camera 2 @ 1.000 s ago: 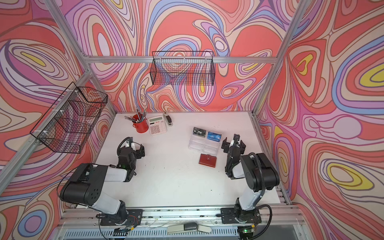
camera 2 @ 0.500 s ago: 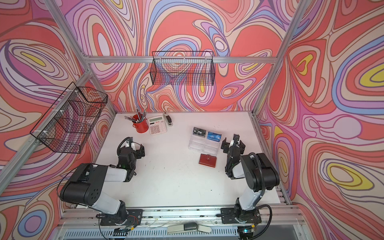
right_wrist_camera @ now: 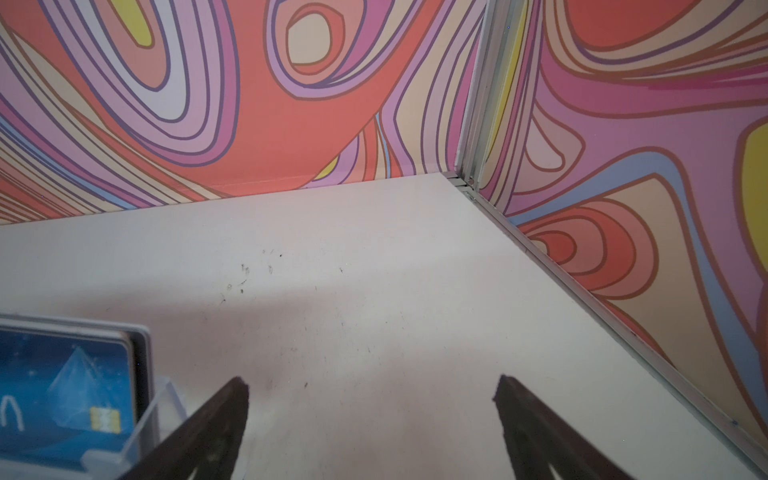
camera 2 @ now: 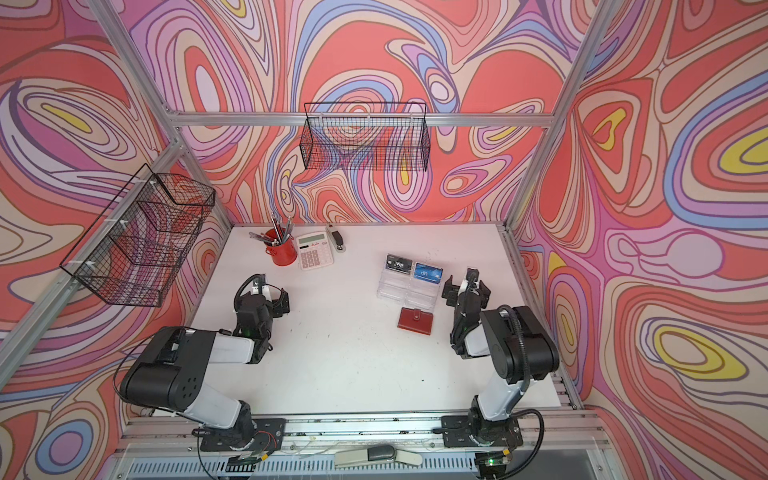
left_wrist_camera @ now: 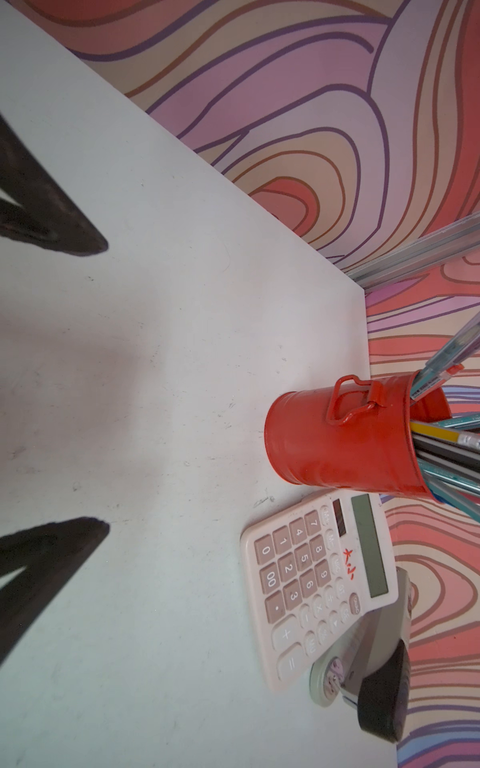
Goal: Put the credit cards into the card holder
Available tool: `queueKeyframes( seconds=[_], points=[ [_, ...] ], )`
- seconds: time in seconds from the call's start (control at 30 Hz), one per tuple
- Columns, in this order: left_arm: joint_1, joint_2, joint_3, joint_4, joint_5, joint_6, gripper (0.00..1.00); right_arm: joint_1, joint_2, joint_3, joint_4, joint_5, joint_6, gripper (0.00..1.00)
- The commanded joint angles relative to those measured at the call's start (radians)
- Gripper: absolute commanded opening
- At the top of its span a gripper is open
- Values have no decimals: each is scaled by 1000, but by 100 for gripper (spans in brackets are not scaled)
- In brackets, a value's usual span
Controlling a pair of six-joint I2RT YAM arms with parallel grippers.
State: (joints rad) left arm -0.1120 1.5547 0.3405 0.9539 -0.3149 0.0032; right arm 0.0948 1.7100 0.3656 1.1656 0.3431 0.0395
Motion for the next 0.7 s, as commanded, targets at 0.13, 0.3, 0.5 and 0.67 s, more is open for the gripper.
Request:
queueKeyframes(
  seconds=[0.13, 0.3, 0.5, 0.67],
  points=[
    [5, 1, -6, 49, -9, 2, 100, -3, -2, -5, 27, -14, -12, 98],
    [-40, 5, -143, 329, 28, 71, 100, -2, -92, -63, 51, 6, -3, 98],
    [-185, -132, -147, 257, -125, 200, 100, -3, -197, -257, 301, 64, 31, 98],
    [-277, -289, 19, -170, -241, 163, 100, -2, -417, -283, 116, 95, 147, 98]
  ],
)
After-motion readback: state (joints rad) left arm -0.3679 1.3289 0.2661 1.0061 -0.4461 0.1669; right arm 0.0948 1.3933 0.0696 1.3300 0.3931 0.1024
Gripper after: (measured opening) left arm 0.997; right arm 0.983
